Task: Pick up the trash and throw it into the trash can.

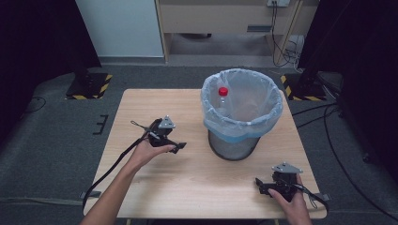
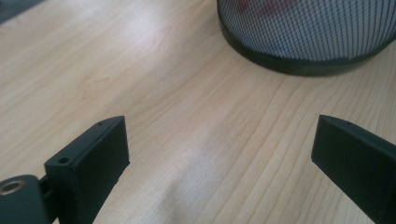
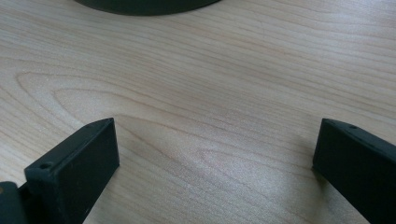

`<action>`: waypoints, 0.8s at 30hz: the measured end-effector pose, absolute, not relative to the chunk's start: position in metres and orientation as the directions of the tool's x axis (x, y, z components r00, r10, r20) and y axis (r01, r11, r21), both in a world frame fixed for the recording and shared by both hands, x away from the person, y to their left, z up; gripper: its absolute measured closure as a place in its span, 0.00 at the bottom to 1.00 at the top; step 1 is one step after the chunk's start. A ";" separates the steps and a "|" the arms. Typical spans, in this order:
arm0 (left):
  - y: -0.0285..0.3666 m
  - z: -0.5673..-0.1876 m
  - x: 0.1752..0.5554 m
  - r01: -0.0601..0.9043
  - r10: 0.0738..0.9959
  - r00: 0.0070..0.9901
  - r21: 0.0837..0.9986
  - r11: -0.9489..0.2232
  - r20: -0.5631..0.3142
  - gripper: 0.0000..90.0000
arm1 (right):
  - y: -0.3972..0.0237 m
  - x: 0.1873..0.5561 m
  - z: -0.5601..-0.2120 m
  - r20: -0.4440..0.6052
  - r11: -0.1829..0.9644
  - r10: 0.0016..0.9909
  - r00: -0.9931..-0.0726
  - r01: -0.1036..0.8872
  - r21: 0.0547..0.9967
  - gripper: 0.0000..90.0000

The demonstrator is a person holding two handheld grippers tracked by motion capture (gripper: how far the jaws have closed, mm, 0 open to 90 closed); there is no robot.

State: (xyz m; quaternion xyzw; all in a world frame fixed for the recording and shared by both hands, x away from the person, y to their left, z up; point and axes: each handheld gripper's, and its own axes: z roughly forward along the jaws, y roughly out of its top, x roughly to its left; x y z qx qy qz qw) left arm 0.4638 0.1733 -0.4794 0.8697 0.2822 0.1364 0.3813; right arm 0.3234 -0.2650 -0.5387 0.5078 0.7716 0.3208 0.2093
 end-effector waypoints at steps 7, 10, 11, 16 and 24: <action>0.173 -0.495 0.462 0.413 0.604 0.797 0.722 -0.555 0.008 0.04 | -0.265 0.323 -0.539 0.002 0.280 0.918 -0.397 0.650 0.707 0.00; 0.173 -0.498 0.462 0.420 0.610 0.792 0.720 -0.553 0.006 0.04 | -0.265 0.323 -0.539 0.001 0.281 0.917 -0.398 0.648 0.708 0.00; 0.174 -0.500 0.462 0.426 0.612 0.791 0.716 -0.553 0.002 0.04 | -0.265 0.323 -0.539 0.001 0.280 0.917 -0.398 0.649 0.707 0.00; 0.178 -0.508 0.463 0.442 0.622 0.783 0.705 -0.554 -0.002 0.04 | -0.265 0.323 -0.539 0.003 0.279 0.918 -0.397 0.650 0.707 0.00; 0.182 -0.519 0.463 0.471 0.645 0.764 0.698 -0.539 -0.018 0.04 | -0.265 0.323 -0.539 0.000 0.282 0.917 -0.398 0.648 0.707 0.00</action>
